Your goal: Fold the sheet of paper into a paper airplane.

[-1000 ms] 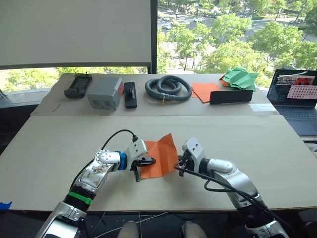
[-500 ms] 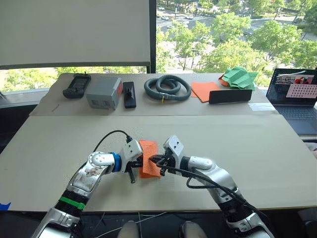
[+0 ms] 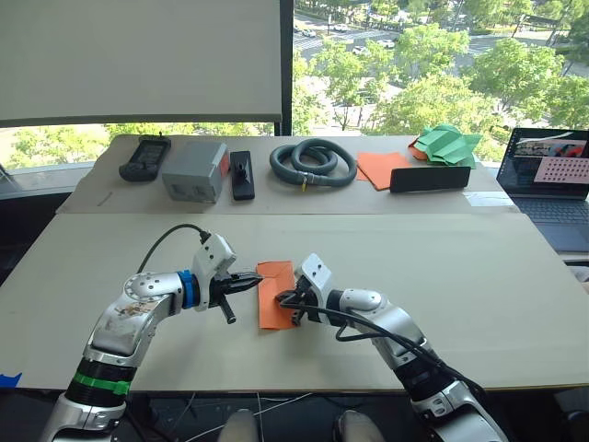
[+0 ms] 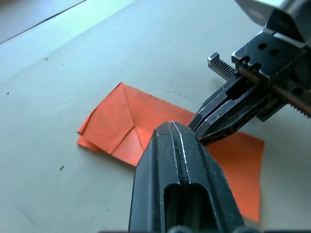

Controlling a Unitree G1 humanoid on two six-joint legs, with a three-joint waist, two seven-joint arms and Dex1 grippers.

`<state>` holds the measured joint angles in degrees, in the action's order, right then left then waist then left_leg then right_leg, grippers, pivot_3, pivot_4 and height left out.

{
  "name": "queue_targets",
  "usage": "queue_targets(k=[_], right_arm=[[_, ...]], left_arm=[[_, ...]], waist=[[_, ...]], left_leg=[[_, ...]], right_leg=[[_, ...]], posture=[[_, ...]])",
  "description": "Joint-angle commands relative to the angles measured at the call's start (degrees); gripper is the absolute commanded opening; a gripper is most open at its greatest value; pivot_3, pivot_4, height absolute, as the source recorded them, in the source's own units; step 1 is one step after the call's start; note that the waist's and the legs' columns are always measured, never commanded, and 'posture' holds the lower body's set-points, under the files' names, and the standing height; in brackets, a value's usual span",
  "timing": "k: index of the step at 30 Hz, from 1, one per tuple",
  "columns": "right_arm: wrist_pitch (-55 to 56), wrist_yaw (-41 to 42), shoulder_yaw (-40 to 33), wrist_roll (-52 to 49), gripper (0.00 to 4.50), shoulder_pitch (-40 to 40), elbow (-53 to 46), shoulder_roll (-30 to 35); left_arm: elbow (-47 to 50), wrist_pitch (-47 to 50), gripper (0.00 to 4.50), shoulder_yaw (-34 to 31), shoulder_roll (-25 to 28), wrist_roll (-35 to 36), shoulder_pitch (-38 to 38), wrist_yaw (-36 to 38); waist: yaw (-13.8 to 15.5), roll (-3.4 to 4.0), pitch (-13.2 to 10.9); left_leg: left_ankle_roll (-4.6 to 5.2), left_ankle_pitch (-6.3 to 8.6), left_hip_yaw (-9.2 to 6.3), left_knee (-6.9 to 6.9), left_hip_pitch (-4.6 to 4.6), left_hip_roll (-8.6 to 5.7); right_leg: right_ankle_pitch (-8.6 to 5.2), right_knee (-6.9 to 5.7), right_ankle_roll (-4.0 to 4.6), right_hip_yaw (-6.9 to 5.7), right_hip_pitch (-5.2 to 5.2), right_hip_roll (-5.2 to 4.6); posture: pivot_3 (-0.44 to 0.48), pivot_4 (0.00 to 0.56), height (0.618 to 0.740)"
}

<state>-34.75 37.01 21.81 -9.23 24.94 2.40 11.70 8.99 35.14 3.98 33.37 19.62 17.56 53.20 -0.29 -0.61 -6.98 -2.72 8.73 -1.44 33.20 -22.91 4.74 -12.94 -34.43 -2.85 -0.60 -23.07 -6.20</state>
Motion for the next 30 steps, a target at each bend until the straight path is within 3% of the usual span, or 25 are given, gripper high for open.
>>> queue_targets(k=[1,8,22,30], right_arm=[[-1.0,-0.6,-1.7,0.2,0.02,0.9,-0.6,0.4],[-0.9,1.4,-2.4,-0.2,0.02,2.8,-2.2,2.0],[3.2,3.4,-0.8,4.1,0.02,7.3,13.2,2.4],[10.2,3.1,-2.6,5.3,0.02,15.1,27.1,-0.3]], left_arm=[[-5.5,-3.4,0.0,4.5,0.0,-2.8,-1.1,1.7],[-10.2,-9.3,0.0,9.6,0.4,-7.5,-1.3,2.9],[-8.5,-11.0,0.0,11.6,1.3,-10.0,-3.8,3.6],[-6.4,-9.8,0.0,11.1,1.5,-9.7,-5.2,3.0]], waist=[[-0.1,0.02,0.0],[0.2,-0.01,0.0],[0.1,0.12,0.3],[-0.2,0.14,0.4]], left_leg=[[0.17,-0.1,0.0,0.0,0.0,0.0],[0.23,-0.14,0.0,0.01,-0.08,0.0],[-0.03,0.02,0.0,0.01,0.08,0.01],[-0.03,0.02,-0.01,0.01,0.1,0.0]], right_leg=[[0.0,-0.03,0.0,0.01,-0.01,0.01],[-0.01,-0.03,0.02,0.02,-0.07,0.02],[-0.02,-0.06,0.03,0.03,0.02,0.02],[-0.03,-0.16,0.04,0.04,0.01,0.02]], posture=[[0.0,0.15,0.704],[0.0,0.15,0.704],[0.0,0.15,0.704],[0.0,0.15,0.704]])
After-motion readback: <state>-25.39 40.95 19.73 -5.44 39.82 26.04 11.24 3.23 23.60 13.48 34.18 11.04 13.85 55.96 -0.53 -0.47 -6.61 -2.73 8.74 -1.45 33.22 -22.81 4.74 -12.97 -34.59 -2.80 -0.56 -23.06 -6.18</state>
